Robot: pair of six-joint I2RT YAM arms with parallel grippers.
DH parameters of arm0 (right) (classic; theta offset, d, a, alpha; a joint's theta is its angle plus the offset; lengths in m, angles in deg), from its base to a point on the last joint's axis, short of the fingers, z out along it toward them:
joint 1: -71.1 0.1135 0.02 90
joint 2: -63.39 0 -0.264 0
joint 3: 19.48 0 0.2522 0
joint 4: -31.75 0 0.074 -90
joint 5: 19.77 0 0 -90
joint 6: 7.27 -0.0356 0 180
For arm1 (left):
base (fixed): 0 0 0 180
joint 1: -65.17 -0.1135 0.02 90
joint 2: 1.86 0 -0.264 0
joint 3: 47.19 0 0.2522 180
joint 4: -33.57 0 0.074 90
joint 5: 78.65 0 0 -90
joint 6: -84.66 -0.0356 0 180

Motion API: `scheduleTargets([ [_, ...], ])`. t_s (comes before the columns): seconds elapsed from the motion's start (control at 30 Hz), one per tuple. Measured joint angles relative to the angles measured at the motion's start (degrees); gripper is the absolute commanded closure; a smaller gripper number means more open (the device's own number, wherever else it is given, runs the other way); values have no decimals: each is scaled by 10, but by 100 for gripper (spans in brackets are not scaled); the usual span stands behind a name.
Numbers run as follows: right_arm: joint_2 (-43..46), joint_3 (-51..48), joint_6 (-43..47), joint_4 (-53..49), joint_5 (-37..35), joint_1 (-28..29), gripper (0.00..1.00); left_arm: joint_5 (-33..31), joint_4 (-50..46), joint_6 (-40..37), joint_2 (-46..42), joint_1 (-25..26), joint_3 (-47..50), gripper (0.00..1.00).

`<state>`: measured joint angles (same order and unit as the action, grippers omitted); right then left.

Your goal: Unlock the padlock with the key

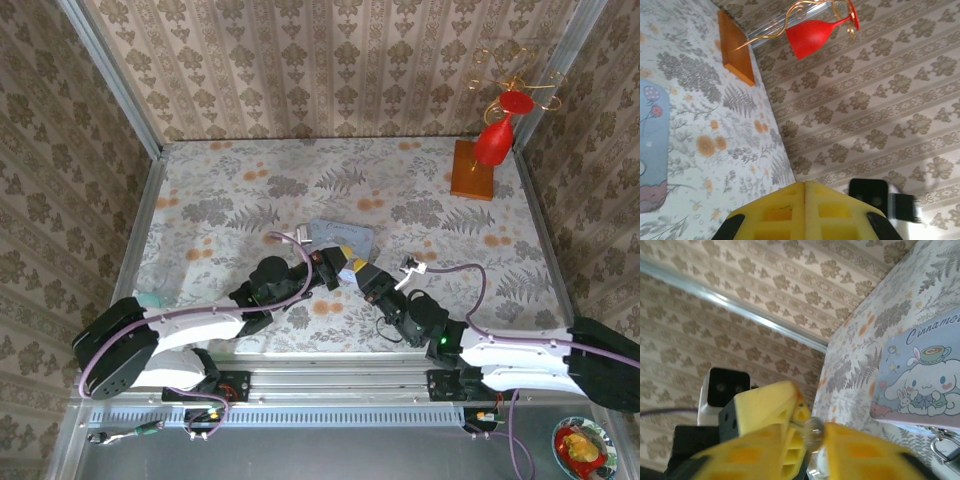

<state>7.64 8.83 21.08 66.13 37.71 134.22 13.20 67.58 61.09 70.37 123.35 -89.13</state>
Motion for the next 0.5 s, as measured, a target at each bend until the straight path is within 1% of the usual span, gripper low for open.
scheduleTargets([
  [0.03,18,4,6,-26,5,-3,39,0,-19,-5,-8,-2,-1,100],
  [0.13,83,11,47,-101,54,-45,39,3,-109,-34,-43,-14,-14,100],
  [0.2,116,6,72,-123,121,-103,40,10,-146,-53,-57,-21,-31,100],
  [0.27,139,-8,91,-130,179,-149,40,23,-167,-66,-61,-23,-47,100],
  [0.3,148,-13,98,-137,204,-163,40,30,-177,-71,-61,-23,-54,100],
  [0.4,158,-19,121,-155,271,-176,41,55,-192,-81,-59,-24,-64,100],
  [0.5,151,-19,136,-156,325,-179,44,81,-199,-87,-48,-24,-76,100],
])
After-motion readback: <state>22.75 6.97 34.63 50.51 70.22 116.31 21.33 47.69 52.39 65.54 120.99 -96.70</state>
